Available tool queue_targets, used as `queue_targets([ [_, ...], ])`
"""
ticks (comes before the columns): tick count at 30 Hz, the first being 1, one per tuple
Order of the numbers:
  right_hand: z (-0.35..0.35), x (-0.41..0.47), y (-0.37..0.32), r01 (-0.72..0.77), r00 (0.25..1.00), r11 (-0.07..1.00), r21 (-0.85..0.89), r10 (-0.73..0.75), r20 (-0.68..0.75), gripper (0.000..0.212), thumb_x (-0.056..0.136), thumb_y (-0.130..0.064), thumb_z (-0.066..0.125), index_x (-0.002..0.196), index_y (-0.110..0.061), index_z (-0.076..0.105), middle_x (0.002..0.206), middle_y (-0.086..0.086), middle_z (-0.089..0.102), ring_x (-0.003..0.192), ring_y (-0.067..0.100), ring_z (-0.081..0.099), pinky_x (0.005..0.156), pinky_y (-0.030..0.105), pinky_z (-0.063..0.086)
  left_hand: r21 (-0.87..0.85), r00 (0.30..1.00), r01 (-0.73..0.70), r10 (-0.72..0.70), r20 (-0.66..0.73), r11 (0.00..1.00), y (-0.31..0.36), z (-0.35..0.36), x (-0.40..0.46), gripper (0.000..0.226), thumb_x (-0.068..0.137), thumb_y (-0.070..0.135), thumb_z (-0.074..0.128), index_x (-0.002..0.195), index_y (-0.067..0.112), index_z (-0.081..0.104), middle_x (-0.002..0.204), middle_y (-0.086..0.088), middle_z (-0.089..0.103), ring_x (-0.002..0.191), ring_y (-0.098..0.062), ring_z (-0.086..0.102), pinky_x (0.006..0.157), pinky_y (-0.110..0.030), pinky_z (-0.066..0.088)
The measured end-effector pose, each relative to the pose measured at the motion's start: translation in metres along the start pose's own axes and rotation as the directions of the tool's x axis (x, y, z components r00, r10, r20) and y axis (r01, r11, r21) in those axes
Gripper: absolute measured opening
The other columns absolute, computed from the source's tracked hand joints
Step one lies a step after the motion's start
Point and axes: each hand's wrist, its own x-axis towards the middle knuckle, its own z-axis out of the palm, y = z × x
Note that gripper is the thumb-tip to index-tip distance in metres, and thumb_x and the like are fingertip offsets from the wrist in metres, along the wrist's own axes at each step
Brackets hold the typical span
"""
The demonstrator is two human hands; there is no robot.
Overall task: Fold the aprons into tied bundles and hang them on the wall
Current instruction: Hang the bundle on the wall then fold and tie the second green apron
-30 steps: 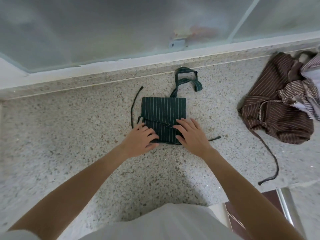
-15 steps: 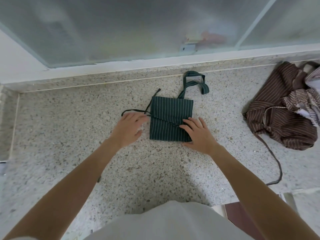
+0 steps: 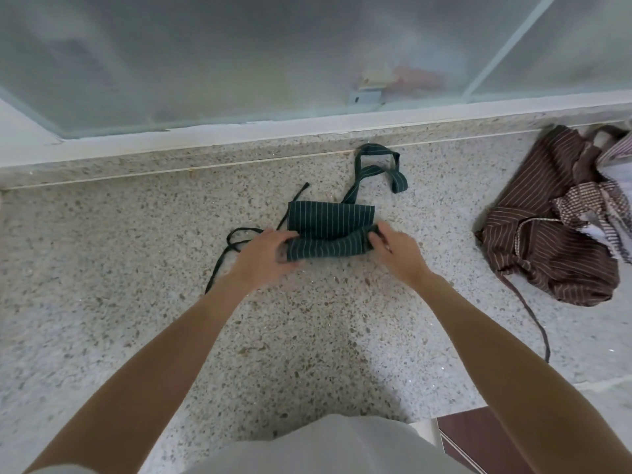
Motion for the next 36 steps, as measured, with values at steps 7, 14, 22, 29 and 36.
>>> queue_targets([
  [7,0.006,0.041,-0.012,-0.33,0.934,0.935,-0.131,0.304,-0.186,0.027,0.1,-0.035,0.037,0.091,-0.012,0.048,0.067,0.004,0.053,0.061,0.022,0.05,0.049,0.029,0.031,-0.07,0.9,0.349,-0.355,-0.254,0.934,0.015,0.005,0.04,0.047,0.087,0.059,0.048,0.086,0.015,0.063,0.08,0.002,0.064,0.073,-0.015,0.059,0.06,-0.027,0.041],
  [14,0.037,-0.011,-0.022,-0.412,0.899,0.911,0.019,0.409,-0.159,0.023,0.097,-0.033,0.047,0.092,-0.011,0.05,0.069,0.0,0.055,0.064,0.019,0.055,0.053,0.028,0.039,-0.054,0.871,0.431,-0.431,-0.234,0.901,0.007,0.01,0.014,0.047,0.083,0.057,0.057,0.061,0.017,0.046,0.056,0.002,0.049,0.055,-0.018,0.05,0.049,-0.029,0.036],
  [22,0.087,-0.093,-0.047,-0.36,0.932,0.932,0.052,0.355,0.076,0.013,0.095,-0.033,0.049,0.096,-0.02,0.052,0.061,-0.001,0.066,0.054,0.011,0.063,0.059,0.03,0.052,0.226,0.86,-0.012,0.125,-0.495,0.974,0.027,0.044,-0.059,0.03,0.086,0.032,0.059,0.11,0.014,0.058,0.118,-0.004,0.056,0.113,-0.024,0.05,0.1,-0.042,0.039],
  [29,0.074,-0.098,-0.058,-0.13,0.991,0.983,-0.128,0.129,-0.015,0.019,0.091,-0.025,0.053,0.107,-0.018,0.059,0.101,0.002,0.059,0.083,0.021,0.06,0.066,0.033,0.049,0.448,0.998,-0.033,0.055,-0.037,0.894,0.02,0.09,-0.075,0.091,0.079,0.073,0.022,0.149,0.015,0.014,0.157,0.001,0.013,0.144,-0.014,0.001,0.114,-0.041,-0.011],
  [36,0.072,-0.055,-0.067,0.142,0.981,0.986,-0.09,-0.128,0.148,0.033,0.091,-0.02,0.059,0.124,-0.02,0.056,0.119,0.007,0.053,0.105,0.021,0.052,0.088,0.029,0.042,-0.279,0.946,-0.011,-0.08,-0.313,0.96,0.023,0.068,-0.077,0.053,0.084,0.04,0.063,0.13,0.016,0.052,0.145,0.001,0.039,0.134,-0.005,0.023,0.115,-0.031,0.013],
])
